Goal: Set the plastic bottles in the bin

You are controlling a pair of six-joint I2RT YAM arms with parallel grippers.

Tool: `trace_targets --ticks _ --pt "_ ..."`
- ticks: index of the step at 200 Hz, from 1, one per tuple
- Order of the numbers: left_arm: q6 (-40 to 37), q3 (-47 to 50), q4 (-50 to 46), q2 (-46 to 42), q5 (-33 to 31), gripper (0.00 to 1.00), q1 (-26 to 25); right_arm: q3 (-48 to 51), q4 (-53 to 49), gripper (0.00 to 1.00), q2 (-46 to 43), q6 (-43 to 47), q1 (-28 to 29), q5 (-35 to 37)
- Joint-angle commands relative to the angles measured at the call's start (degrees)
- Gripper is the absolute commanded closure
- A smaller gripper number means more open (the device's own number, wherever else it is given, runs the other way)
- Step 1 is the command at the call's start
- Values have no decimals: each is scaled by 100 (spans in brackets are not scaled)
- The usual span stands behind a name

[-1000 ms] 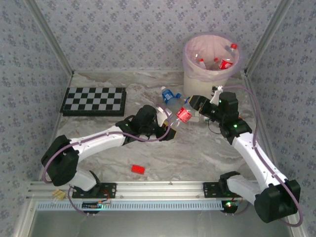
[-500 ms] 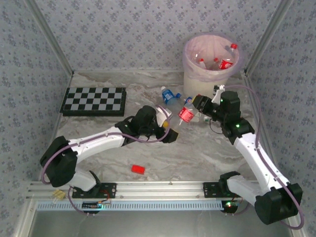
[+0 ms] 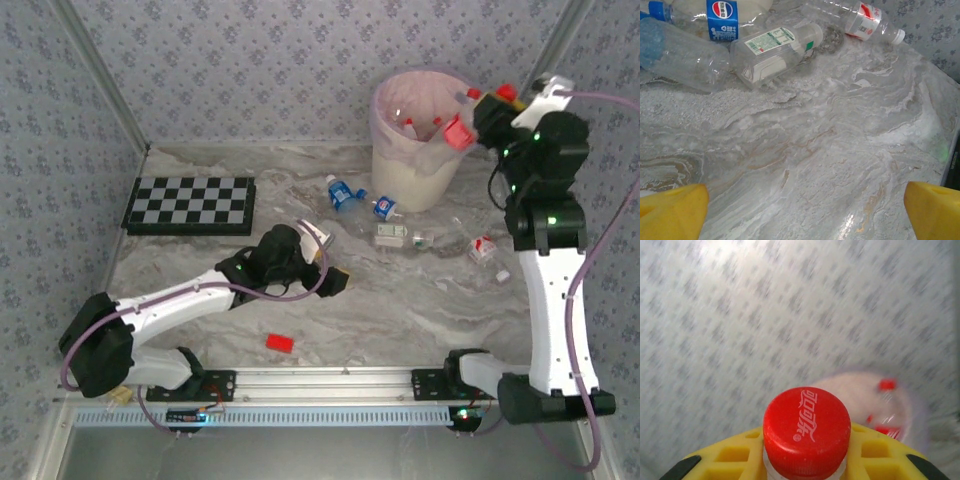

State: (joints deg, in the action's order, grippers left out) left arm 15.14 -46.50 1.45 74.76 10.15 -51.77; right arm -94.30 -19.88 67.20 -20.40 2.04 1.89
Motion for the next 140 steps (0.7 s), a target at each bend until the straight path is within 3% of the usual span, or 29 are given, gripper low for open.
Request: trace_targets --ticks 1,53,85,140 --pt "67 41 -4 -268 -202 0 -19 -463 424 99 533 501 -140 862" --pt "164 215 -91 -504 -404 0 -18 -1241 1305 100 1733 1221 -309 1288" --pt "174 277 -163 -652 -552 0 -18 -1634 897 100 2358 1235 -358 1342" --pt "235 263 -196 -571 -760 0 -15 -1301 368 100 2758 954 -356 1210"
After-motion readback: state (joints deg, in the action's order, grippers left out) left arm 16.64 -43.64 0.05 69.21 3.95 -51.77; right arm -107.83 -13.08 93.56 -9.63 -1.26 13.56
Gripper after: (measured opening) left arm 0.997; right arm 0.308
